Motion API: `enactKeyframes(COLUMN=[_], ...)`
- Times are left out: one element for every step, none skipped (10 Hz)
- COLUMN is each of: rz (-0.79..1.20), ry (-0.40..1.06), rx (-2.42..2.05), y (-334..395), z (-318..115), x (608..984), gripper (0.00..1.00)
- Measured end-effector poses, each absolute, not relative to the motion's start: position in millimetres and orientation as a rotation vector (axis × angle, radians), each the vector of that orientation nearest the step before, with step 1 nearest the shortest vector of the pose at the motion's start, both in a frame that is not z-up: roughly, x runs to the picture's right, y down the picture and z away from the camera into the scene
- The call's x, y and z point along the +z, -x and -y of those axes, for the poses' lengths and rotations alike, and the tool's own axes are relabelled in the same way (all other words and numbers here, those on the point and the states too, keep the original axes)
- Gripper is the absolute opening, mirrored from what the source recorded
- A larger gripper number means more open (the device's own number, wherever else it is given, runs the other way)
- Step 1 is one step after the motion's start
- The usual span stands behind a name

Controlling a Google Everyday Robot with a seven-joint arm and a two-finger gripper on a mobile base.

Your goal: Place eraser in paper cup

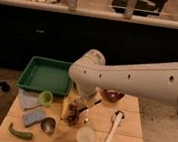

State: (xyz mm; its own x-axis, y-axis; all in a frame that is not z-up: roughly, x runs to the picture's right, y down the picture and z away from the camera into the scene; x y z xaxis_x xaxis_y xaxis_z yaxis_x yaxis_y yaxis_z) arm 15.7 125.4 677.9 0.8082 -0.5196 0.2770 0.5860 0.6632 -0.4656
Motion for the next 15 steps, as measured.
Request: enactKeyframes(rz=[0.125, 0.126, 0.125, 0.125, 0.125, 0.125, 0.125, 0.121, 0.115, 0.112, 0.109, 0.109, 0.108, 0.107, 0.105], ry=[0.570, 0.569, 0.569, 0.569, 0.569, 0.569, 0.568, 0.571, 0.576, 0.579, 0.584, 0.586, 0.588, 0.590, 0.593], rx=[-0.628, -0.627, -0.628, -0.628, -0.628, -0.628, -0.629, -0.633, -0.636, -0.636, -0.637, -0.638, -0.638, -0.638, -0.638], y=[-15.9, -15.5, -15.7, -15.5, -15.6, -15.5, -15.4, -16.1, -17.6, -18.5, -19.9, -20.0, -20.0, -19.7, -19.6], z=[-127.9, -127.6, -127.6, -127.6, -127.6, -127.5, -127.2, -128.0, -131.2, -134.9, -138.8, -143.3, -149.3, -154.2, -159.9], x=[677.4, 677.5, 677.5, 677.5, 677.5, 677.5, 677.6, 678.1, 678.2, 677.0, 675.8, 674.2, 671.1, 668.1, 665.2], gripper=[0.00, 0.00, 0.00, 0.00, 0.00, 0.00, 0.00, 0.00, 0.00, 0.00, 0.00, 0.00, 0.00, 0.00, 0.00])
